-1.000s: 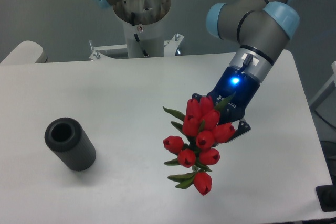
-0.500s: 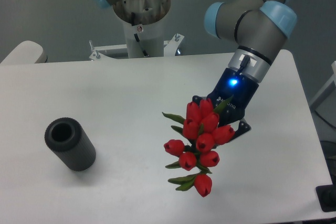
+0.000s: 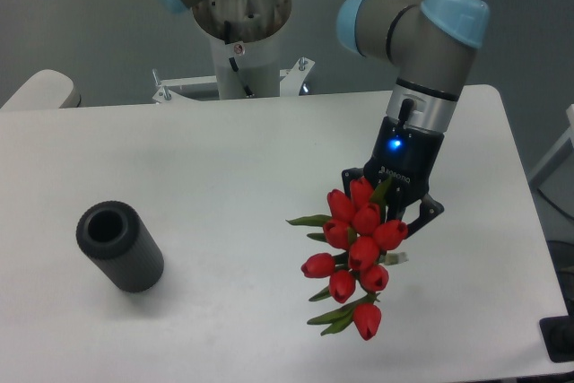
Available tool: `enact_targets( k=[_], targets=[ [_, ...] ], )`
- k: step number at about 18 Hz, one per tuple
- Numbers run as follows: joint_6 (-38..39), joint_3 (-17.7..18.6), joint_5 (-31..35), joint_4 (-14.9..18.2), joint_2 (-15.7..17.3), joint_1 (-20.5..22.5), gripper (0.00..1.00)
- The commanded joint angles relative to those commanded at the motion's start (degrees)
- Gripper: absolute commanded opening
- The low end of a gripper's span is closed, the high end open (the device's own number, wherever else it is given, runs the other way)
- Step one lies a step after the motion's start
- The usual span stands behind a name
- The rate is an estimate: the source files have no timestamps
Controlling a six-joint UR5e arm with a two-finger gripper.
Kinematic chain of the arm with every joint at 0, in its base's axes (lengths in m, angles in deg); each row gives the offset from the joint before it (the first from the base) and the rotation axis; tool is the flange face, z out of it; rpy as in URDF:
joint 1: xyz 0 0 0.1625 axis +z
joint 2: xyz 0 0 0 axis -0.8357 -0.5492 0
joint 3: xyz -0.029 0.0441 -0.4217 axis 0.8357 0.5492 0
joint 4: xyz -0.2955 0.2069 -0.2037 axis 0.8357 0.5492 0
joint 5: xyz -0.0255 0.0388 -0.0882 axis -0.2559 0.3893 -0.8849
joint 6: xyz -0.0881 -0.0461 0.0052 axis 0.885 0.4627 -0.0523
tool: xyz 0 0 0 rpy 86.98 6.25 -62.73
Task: Place the flowers on the table
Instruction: 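Lower the tulip bunch and lay it flat on the table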
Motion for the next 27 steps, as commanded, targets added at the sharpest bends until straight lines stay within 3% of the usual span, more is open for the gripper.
enact_targets(
  k=[7, 12, 14, 23, 27],
  targets=[
    [-6.50, 3.60, 10.45, 0.35, 1.06, -1.84, 0.30],
    [-13.10, 8.43, 27.49, 0.35, 1.67, -5.97, 0.30],
    [-14.24, 10.37, 31.20, 0.26, 1.67, -6.77, 0.30],
    [-14.78, 16.87, 34.02, 0.35, 0.01, -8.17, 0.30],
    [-14.60, 16.97, 39.55, 0.18, -1.93, -11.33, 0.30]
  ],
)
